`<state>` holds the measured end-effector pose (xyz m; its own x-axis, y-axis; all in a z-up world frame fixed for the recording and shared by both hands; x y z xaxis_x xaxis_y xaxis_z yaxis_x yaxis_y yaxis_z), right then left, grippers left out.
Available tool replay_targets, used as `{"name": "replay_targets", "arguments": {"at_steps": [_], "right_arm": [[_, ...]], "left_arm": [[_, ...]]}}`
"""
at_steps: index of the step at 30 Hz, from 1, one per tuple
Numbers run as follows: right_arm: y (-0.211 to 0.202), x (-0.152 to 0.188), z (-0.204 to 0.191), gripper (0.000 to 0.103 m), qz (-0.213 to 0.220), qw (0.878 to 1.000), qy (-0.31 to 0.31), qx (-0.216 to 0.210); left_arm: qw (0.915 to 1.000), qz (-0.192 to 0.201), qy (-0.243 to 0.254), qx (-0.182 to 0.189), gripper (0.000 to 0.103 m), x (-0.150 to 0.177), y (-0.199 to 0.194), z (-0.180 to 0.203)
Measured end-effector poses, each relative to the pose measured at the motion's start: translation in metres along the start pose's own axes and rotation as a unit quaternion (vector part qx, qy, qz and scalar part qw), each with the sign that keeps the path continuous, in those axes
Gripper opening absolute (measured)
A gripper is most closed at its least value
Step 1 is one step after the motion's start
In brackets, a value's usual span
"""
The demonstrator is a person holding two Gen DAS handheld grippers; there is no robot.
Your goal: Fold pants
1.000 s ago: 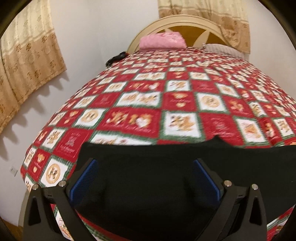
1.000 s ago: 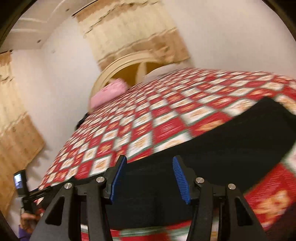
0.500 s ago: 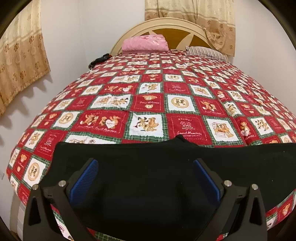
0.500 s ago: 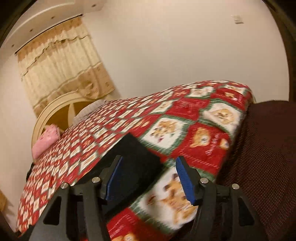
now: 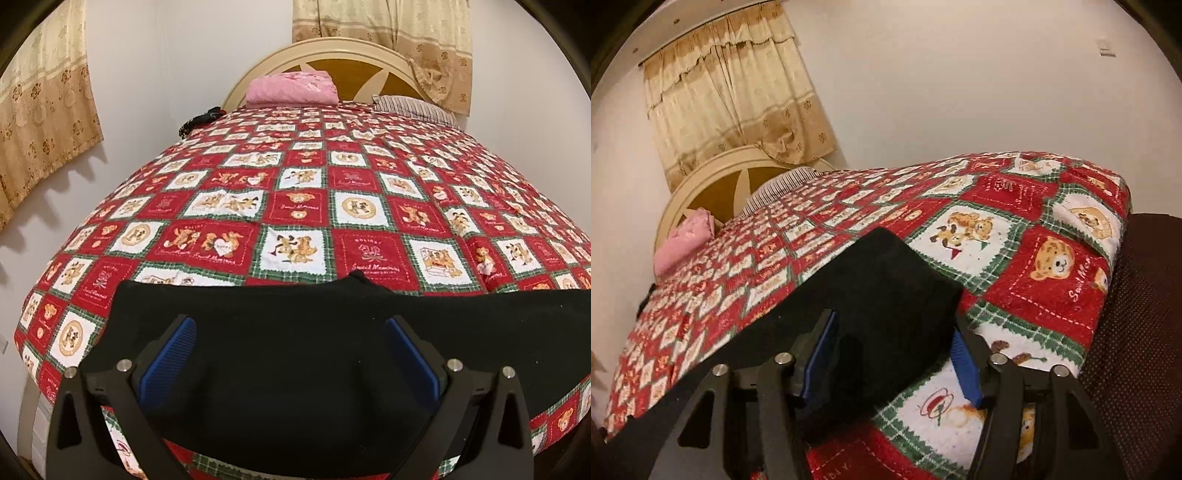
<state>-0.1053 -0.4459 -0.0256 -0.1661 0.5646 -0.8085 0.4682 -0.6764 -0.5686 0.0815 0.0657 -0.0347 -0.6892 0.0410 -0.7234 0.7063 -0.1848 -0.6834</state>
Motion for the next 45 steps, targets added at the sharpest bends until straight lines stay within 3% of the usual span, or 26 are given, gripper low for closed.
{"name": "replay_targets", "arguments": {"at_steps": [1, 2, 3, 5, 7, 11, 14, 17, 22, 25, 28, 30, 31, 32, 34, 35, 36, 37, 38, 39, 41, 43, 45], "right_arm": [[0.003, 0.000, 0.003, 0.039, -0.005, 1.000, 0.001, 0.008], [0.008, -0.002, 0.007, 0.018, -0.011, 1.000, 0.006, 0.012], [0.011, -0.003, 0.012, 0.014, -0.018, 1.000, 0.013, 0.006], [0.009, -0.006, 0.012, 0.010, -0.029, 0.999, 0.012, -0.008], [-0.007, -0.010, -0.006, 0.010, -0.012, 0.999, -0.008, -0.028], [-0.068, -0.008, -0.092, 0.010, 0.036, 0.986, -0.102, -0.125], [-0.113, 0.020, -0.170, 0.010, 0.046, 0.960, -0.181, -0.207], [-0.141, 0.071, -0.238, 0.010, 0.032, 0.927, -0.252, -0.275], [-0.156, 0.187, -0.314, 0.010, 0.013, 0.874, -0.370, -0.315], [-0.160, 0.235, -0.328, 0.010, 0.017, 0.853, -0.414, -0.317], [-0.156, 0.255, -0.325, 0.017, 0.024, 0.841, -0.440, -0.312], [-0.162, 0.257, -0.321, 0.040, 0.024, 0.828, -0.451, -0.331], [-0.169, 0.258, -0.317, 0.047, 0.001, 0.817, -0.451, -0.359], [-0.175, 0.256, -0.315, 0.061, -0.021, 0.808, -0.445, -0.385], [-0.192, 0.245, -0.305, 0.065, -0.092, 0.776, -0.402, -0.477], [-0.196, 0.237, -0.304, 0.065, -0.100, 0.772, -0.384, -0.497], [-0.198, 0.220, -0.303, 0.065, -0.091, 0.781, -0.361, -0.501], [-0.194, 0.201, -0.306, 0.065, -0.070, 0.801, -0.343, -0.485], [-0.188, 0.188, -0.310, 0.061, -0.056, 0.818, -0.333, -0.466], [-0.180, 0.179, -0.315, 0.050, -0.047, 0.831, -0.326, -0.448], [-0.158, 0.171, -0.329, 0.047, -0.053, 0.856, -0.307, -0.413], [-0.129, 0.186, -0.348, 0.047, -0.106, 0.866, -0.301, -0.386], [-0.113, 0.213, -0.361, 0.047, -0.158, 0.858, -0.313, -0.375]], "left_arm": [[1.0000, 0.002, 0.003, 0.000, 0.103, 0.000, -0.001, 0.001], [1.0000, 0.004, 0.007, 0.000, 0.103, -0.001, -0.003, 0.002], [0.9999, 0.006, 0.010, 0.000, 0.103, 0.000, -0.004, 0.002], [0.9999, 0.009, 0.012, -0.002, 0.103, 0.000, -0.005, 0.001], [0.9999, 0.009, 0.010, -0.004, 0.103, 0.002, -0.004, -0.002], [0.9999, 0.008, 0.004, -0.007, 0.103, 0.003, -0.004, -0.009], [0.9999, 0.012, -0.007, -0.005, 0.103, 0.005, -0.007, -0.016], [0.9997, 0.013, -0.019, -0.008, 0.103, 0.008, -0.008, -0.026], [0.9993, 0.006, -0.034, -0.015, 0.103, 0.015, -0.006, -0.044], [0.9992, 0.005, -0.035, -0.020, 0.103, 0.018, -0.005, -0.051], [0.9992, 0.002, -0.036, -0.019, 0.103, 0.020, -0.001, -0.055], [0.9993, -0.003, -0.034, -0.015, 0.103, 0.022, 0.003, -0.054], [0.9994, -0.005, -0.031, -0.012, 0.103, 0.022, 0.005, -0.052], [0.9996, -0.005, -0.026, -0.010, 0.103, 0.022, 0.006, -0.050], [0.9999, -0.004, -0.009, -0.011, 0.103, 0.023, 0.008, -0.042], [0.9999, -0.003, -0.002, -0.013, 0.103, 0.022, 0.009, -0.039], [0.9998, -0.003, 0.007, -0.018, 0.103, 0.022, 0.010, -0.035], [0.9996, -0.006, 0.013, -0.023, 0.103, 0.022, 0.013, -0.031], [0.9994, -0.010, 0.016, -0.029, 0.103, 0.023, 0.015, -0.029], [0.9990, -0.018, 0.020, -0.036, 0.103, 0.023, 0.018, -0.026], [0.9986, -0.027, 0.025, -0.036, 0.103, 0.024, 0.021, -0.023], [0.9984, -0.030, 0.028, -0.038, 0.103, 0.025, 0.020, -0.021], [0.9980, -0.031, 0.032, -0.045, 0.103, 0.026, 0.018, -0.020]]}}
Point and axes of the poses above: each gripper's, at about its wrist camera, not at the fingertips, and y roughly the way its jaws point, z to its right, x to its underside, the point moved 6 cm from there along y, roughly the way its jaws point, and after that the axes turned 11 degrees about x, right-handed, at the moved point
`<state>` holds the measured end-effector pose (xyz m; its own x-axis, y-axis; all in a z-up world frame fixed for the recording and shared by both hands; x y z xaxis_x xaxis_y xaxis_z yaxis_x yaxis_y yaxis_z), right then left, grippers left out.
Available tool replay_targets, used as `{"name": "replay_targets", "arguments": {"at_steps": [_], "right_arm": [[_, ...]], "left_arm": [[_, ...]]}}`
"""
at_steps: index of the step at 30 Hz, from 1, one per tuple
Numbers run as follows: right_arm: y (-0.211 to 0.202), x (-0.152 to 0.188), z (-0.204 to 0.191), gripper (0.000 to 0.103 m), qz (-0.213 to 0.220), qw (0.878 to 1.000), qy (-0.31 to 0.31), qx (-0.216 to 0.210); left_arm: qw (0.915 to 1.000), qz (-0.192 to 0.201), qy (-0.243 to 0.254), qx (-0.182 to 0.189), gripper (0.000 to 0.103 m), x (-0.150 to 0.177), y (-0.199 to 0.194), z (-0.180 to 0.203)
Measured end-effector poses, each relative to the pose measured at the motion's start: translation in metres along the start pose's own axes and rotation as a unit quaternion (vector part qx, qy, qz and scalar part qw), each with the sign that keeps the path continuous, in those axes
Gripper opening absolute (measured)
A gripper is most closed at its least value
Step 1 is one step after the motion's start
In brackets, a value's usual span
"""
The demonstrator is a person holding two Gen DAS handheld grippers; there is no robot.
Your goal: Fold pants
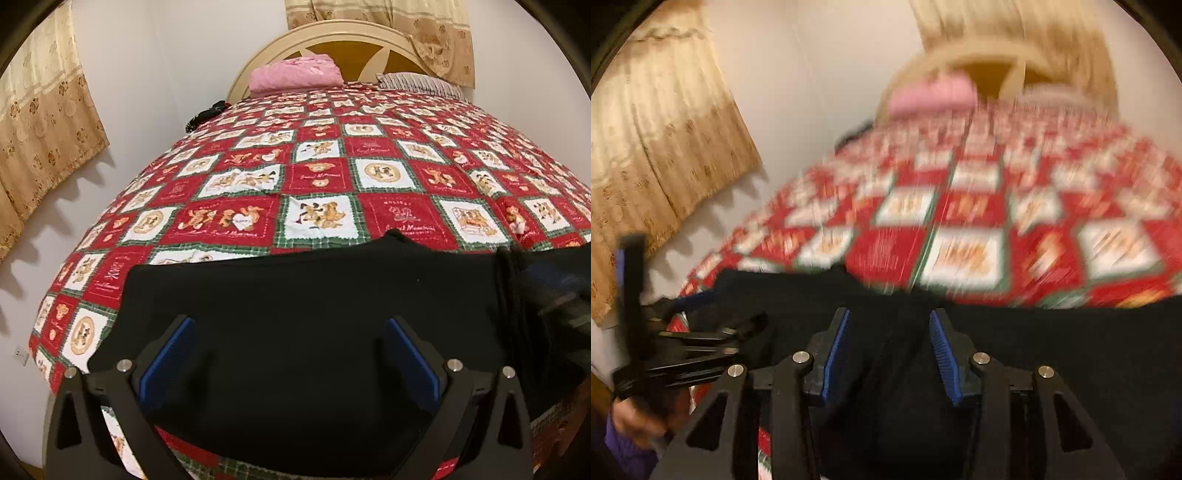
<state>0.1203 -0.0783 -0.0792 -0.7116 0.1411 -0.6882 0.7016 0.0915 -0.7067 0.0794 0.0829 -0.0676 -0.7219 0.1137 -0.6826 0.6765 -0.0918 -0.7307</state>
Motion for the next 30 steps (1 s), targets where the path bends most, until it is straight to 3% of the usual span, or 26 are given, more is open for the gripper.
{"name": "replay_targets", "arguments": {"at_steps": [1, 4, 8, 12, 15, 18, 23, 25, 30], "right_arm": [[0.015, 0.005, -0.002, 0.048, -0.023, 1.000, 0.000, 0.005], [0.014, 0.004, -0.014, 0.052, -0.009, 0.998, -0.042, 0.041], [-0.023, -0.006, -0.011, 0.052, 0.034, 0.999, 0.004, -0.012], [-0.040, 0.007, -0.029, 0.052, 0.060, 0.998, -0.026, -0.005], [-0.018, 0.034, -0.039, 0.052, 0.028, 0.999, -0.027, 0.012], [-0.022, 0.040, -0.047, 0.055, 0.057, 0.996, -0.062, 0.039], [-0.033, 0.034, -0.042, 0.055, 0.059, 0.997, -0.030, 0.036], [-0.034, 0.031, -0.036, 0.055, 0.056, 0.995, -0.030, 0.079], [-0.036, 0.024, -0.021, 0.055, 0.051, 0.993, -0.007, 0.108]], "left_arm": [[1.0000, -0.001, 0.002, -0.003, 0.103, 0.000, 0.000, 0.000], [0.9998, -0.003, 0.011, -0.014, 0.103, 0.003, -0.002, -0.001], [0.9998, -0.007, 0.003, -0.016, 0.103, 0.007, -0.001, -0.009], [0.9993, -0.021, -0.024, -0.021, 0.103, 0.014, 0.004, -0.021], [0.9989, -0.026, -0.029, -0.025, 0.103, 0.016, 0.004, -0.024], [0.9990, -0.021, -0.021, -0.035, 0.103, 0.017, 0.000, -0.025], [0.9986, -0.019, -0.027, -0.041, 0.103, 0.022, -0.007, -0.035], [0.9987, -0.011, -0.035, -0.035, 0.103, 0.027, -0.014, -0.042], [0.9971, 0.008, -0.050, -0.056, 0.103, 0.039, -0.026, -0.069]]}}
Point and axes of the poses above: each gripper's, at about its wrist camera, not at the fingertips, and y roughly the way its jaws point, z to its right, x to its underside, the point moved 6 cm from there along y, roughly the way its jaws point, and after that the axes turned 11 degrees about x, right-handed, at the moved point
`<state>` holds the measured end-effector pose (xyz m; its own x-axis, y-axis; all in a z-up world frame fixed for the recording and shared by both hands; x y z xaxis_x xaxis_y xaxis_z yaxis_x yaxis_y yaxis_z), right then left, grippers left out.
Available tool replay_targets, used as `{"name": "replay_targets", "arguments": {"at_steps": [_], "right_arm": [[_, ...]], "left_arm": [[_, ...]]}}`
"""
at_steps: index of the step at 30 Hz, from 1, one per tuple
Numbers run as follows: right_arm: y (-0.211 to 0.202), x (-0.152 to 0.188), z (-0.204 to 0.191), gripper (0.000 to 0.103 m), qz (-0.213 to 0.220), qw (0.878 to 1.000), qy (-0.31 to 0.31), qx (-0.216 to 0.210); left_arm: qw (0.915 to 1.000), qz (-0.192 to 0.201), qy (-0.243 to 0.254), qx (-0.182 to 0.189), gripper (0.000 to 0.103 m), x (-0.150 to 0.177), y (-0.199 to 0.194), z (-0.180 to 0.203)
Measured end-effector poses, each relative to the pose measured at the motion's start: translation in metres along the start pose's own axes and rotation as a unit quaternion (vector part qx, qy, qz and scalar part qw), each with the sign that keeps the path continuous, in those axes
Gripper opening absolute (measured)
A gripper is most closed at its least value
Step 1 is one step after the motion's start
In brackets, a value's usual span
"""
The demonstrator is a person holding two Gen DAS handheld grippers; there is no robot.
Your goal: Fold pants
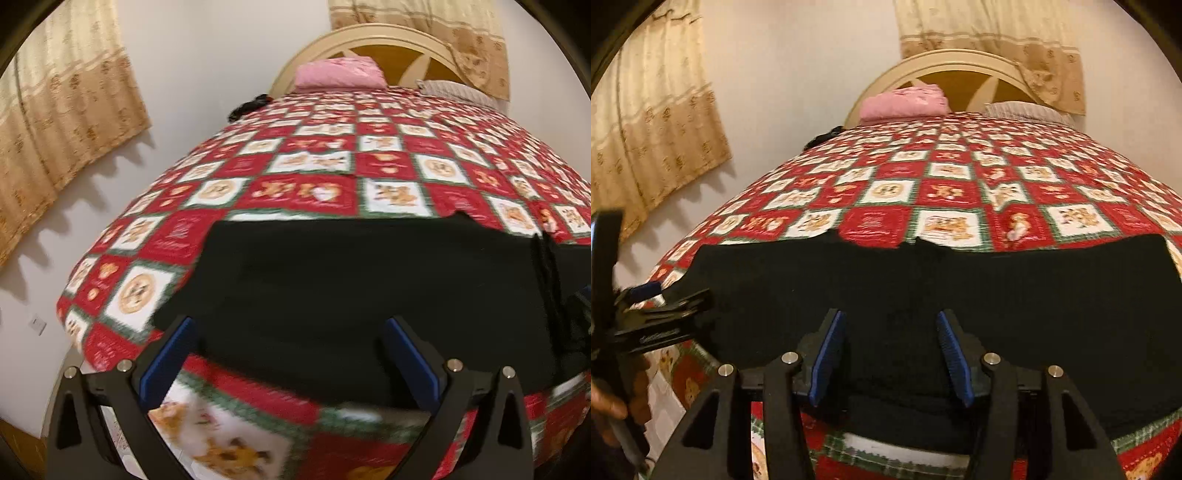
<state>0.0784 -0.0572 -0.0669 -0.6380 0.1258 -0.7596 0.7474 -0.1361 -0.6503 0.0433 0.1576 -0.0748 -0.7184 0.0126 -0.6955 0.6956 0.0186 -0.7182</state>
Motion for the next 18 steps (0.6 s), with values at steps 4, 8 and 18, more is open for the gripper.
{"name": "replay_targets", "arguments": {"at_steps": [4, 8, 18], "right_arm": [[-0.002, -0.001, 0.007, 0.055, -0.003, 1.000, 0.005, 0.016], [-0.004, -0.001, 0.007, 0.058, -0.003, 0.999, 0.000, 0.034], [-0.015, -0.004, 0.008, 0.061, 0.016, 0.999, -0.004, 0.042]], "left_arm": [[0.9988, -0.020, -0.045, -0.004, 0.103, 0.012, 0.006, -0.026], [0.9948, -0.028, -0.097, 0.016, 0.103, 0.021, 0.010, -0.036], [0.9868, -0.030, -0.155, 0.037, 0.103, 0.029, 0.012, -0.053]]}}
Point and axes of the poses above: each gripper's, at about its wrist camera, not at the fingertips, and y roughly the way its jaws point, z to its right, x to its underside, the point moved 6 cm from there along y, roughly the way its jaws point, and after that the axes turned 11 degrees about x, right-handed, at the moved point
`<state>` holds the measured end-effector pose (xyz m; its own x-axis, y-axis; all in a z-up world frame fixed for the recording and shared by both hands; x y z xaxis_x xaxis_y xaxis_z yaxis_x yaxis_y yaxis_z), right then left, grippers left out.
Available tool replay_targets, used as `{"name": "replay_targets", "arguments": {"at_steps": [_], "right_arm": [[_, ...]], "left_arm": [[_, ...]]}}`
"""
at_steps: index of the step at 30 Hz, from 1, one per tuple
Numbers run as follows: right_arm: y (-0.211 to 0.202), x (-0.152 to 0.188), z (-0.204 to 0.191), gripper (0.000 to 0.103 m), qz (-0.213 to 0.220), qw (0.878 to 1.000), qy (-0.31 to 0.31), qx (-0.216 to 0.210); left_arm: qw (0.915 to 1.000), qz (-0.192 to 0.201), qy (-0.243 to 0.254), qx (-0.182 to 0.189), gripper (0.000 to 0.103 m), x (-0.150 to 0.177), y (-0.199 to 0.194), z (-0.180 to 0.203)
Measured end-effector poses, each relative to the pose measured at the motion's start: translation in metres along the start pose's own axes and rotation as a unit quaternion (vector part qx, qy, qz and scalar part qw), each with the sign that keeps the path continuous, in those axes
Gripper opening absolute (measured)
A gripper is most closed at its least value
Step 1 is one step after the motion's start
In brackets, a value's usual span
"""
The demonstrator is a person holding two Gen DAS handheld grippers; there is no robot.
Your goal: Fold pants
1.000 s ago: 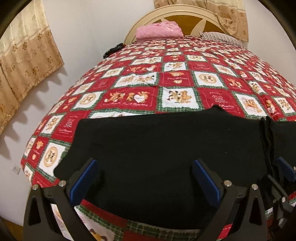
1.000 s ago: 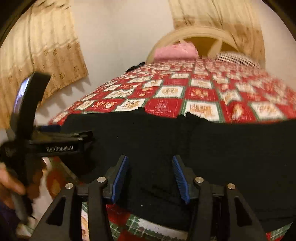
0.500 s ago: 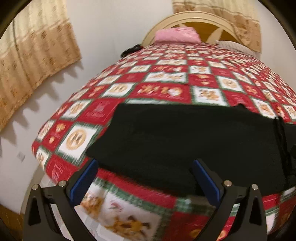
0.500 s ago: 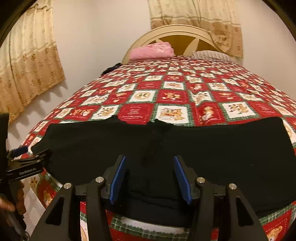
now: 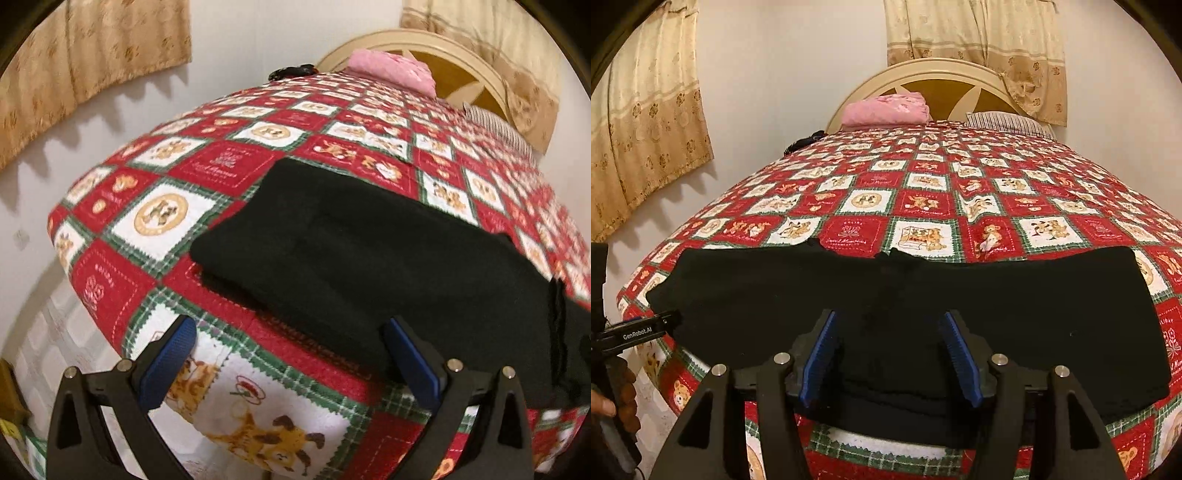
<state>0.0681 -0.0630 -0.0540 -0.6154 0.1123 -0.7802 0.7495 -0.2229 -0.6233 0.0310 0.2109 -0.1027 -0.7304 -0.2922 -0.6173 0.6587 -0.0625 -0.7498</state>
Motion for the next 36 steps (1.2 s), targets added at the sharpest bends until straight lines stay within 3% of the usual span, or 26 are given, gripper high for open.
{"name": "replay_targets", "arguments": {"at_steps": [5, 10, 13, 15, 17, 21, 25, 26, 29, 30, 33, 36], "right_arm": [[0.001, 0.001, 0.009, 0.061, -0.001, 1.000, 0.019, -0.002], [0.003, 0.003, 0.006, 0.061, -0.007, 1.000, 0.021, -0.012], [0.003, 0.003, 0.004, 0.061, -0.007, 1.000, 0.017, -0.016], [0.002, 0.003, 0.003, 0.061, -0.006, 1.000, 0.018, -0.017], [0.001, 0.003, 0.004, 0.061, -0.005, 1.000, 0.019, -0.016], [0.001, 0.002, 0.006, 0.061, -0.005, 0.999, 0.027, -0.019], [0.000, 0.003, 0.004, 0.061, -0.007, 0.999, 0.024, -0.023], [0.000, 0.002, 0.004, 0.061, -0.006, 0.999, 0.025, -0.024], [-0.001, 0.000, 0.007, 0.061, -0.003, 0.999, 0.030, -0.025], [-0.002, -0.001, 0.009, 0.061, -0.002, 0.999, 0.032, -0.025], [-0.003, -0.002, 0.015, 0.061, 0.001, 0.999, 0.042, -0.025], [-0.003, -0.003, 0.023, 0.061, -0.001, 0.998, 0.053, -0.024]], "left_arm": [[0.9981, 0.020, -0.056, 0.018, 0.103, -0.002, -0.006, -0.023], [0.9881, 0.038, -0.126, 0.079, 0.103, -0.007, -0.006, -0.034], [0.9850, 0.040, -0.139, 0.093, 0.101, -0.011, -0.001, -0.031], [0.9837, 0.043, -0.144, 0.099, 0.082, -0.015, 0.001, -0.027], [0.9806, 0.035, -0.147, 0.125, 0.073, -0.014, 0.003, -0.019], [0.9864, 0.038, -0.131, 0.091, 0.073, -0.012, 0.009, -0.009], [0.9850, 0.041, -0.149, 0.077, 0.073, -0.019, 0.014, -0.010], [0.9862, 0.040, -0.146, 0.068, 0.069, -0.020, 0.015, -0.009], [0.9907, 0.040, -0.124, 0.037, 0.034, -0.021, 0.018, -0.009], [0.9909, 0.041, -0.122, 0.039, 0.027, -0.021, 0.018, -0.011], [0.9900, 0.041, -0.121, 0.060, 0.019, -0.024, 0.015, -0.009], [0.9939, 0.063, -0.076, 0.050, 0.018, -0.033, 0.002, 0.008]]}}
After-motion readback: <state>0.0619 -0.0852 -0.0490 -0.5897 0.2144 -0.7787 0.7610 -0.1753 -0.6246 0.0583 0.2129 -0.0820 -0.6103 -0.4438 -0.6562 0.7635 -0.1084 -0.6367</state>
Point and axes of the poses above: each gripper's, at about its wrist camera, not at the fingertips, and y roughly the way its jaws point, z to its right, x to its underside, the point moved 6 cm from there along y, roughly the way its jaws point, and after that the axes turned 11 degrees about x, right-handed, at the moved point
